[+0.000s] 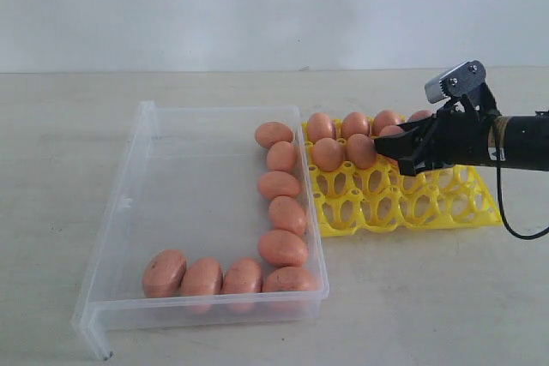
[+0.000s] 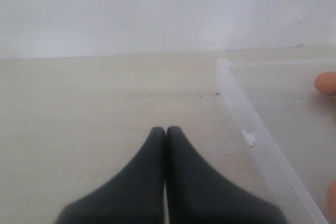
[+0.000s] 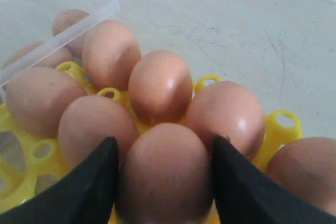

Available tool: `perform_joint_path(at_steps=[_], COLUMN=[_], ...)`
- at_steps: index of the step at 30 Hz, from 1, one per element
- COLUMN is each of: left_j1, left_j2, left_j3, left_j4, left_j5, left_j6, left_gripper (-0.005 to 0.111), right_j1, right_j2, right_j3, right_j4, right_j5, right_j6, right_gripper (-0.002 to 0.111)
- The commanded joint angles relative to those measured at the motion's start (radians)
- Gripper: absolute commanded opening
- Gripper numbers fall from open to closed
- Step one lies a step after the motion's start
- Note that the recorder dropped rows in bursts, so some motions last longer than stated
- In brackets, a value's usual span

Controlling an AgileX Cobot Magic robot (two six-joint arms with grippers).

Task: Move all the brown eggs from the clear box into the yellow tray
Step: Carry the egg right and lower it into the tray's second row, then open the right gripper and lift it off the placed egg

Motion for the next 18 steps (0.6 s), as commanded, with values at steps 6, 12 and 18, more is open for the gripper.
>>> perform_joint_path(at_steps=[6, 12, 18], left_j1=[-0.004, -0.004, -0.004], left_j2=[-0.001, -0.001, -0.001], left_j3=[0.003, 0.003, 0.003], left_j4=[0.006, 0.006, 0.006], left_j5=[-0.014, -0.014, -0.014], left_j6=[-0.001, -0.001, -0.001], left_gripper=[-0.004, -0.004, -0.004], right_j1=[0.002, 0.002, 0.002], right_j2=[-0.004, -0.004, -0.004], right_j3=[-0.002, -0.002, -0.002], right_j4=[0.087, 0.105, 0.101], right_j5=[-0.001, -0.011, -0.036], right_j6=[-0.009, -0.009, -0.004], right_gripper=[0.005, 0.039, 0.058])
